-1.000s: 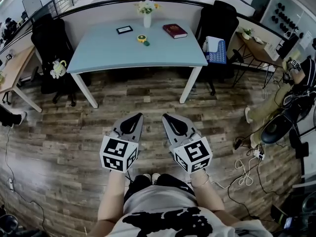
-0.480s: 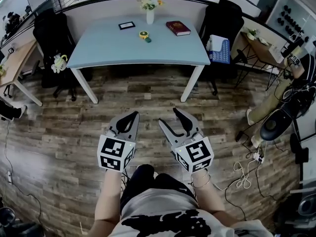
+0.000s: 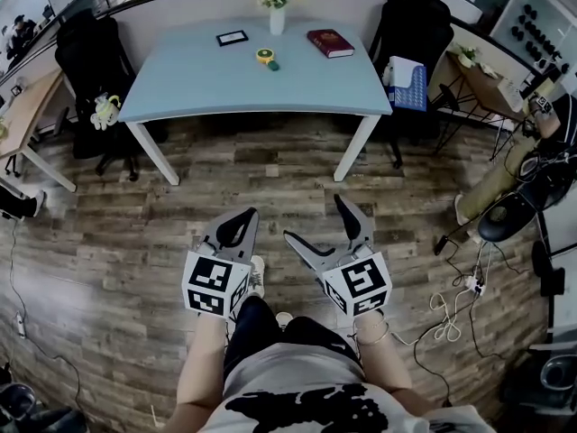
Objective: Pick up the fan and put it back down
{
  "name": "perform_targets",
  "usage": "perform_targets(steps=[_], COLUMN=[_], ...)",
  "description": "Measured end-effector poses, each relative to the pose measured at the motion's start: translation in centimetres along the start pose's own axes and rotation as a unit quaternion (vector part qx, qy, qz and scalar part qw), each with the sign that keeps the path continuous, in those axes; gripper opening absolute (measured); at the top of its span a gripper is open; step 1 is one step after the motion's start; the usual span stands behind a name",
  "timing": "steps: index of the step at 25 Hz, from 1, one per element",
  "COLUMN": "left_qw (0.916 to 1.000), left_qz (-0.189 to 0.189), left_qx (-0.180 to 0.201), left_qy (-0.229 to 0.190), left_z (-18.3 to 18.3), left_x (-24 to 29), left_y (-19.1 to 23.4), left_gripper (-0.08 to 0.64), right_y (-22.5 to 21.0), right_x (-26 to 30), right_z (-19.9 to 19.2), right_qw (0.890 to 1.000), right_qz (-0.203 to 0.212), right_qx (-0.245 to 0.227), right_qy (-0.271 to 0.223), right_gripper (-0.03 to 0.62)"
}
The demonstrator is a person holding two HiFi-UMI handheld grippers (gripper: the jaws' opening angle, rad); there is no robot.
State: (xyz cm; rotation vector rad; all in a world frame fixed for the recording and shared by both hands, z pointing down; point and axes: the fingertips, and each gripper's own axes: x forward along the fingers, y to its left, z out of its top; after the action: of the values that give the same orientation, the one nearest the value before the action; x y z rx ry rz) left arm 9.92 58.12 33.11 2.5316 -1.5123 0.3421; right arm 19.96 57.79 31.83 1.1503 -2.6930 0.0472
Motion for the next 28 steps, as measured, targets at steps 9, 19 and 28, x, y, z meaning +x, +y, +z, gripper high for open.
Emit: perform_targets(steps=[9, 19, 28], left_qw=[0.9996, 0.9982, 0.9982], left_qz=[-0.018, -0.036, -0.052], left_qx=[-0.012, 0.020, 0.004], left_qy=[-0.015, -0.043, -0.031], left_z=[2.2, 8.0, 7.4], left_x=[5.9, 11.1, 14.3], left_y=[7.1, 16.4, 21.9], left_gripper=[0.012, 0.012, 0.012], right_y=[-2.6, -6.1, -6.6], right_x=[9.3, 20.4, 26.2], right_z=[1.6, 7.1, 7.5], right_qw=[1.000, 0.999, 0.999], right_qz=[0.004, -0.018, -0.021], right_qx=[0.004, 0.002, 0.014], right_qy=[-0.005, -0.041, -0.030], right_gripper=[0.462, 0.462, 0.460])
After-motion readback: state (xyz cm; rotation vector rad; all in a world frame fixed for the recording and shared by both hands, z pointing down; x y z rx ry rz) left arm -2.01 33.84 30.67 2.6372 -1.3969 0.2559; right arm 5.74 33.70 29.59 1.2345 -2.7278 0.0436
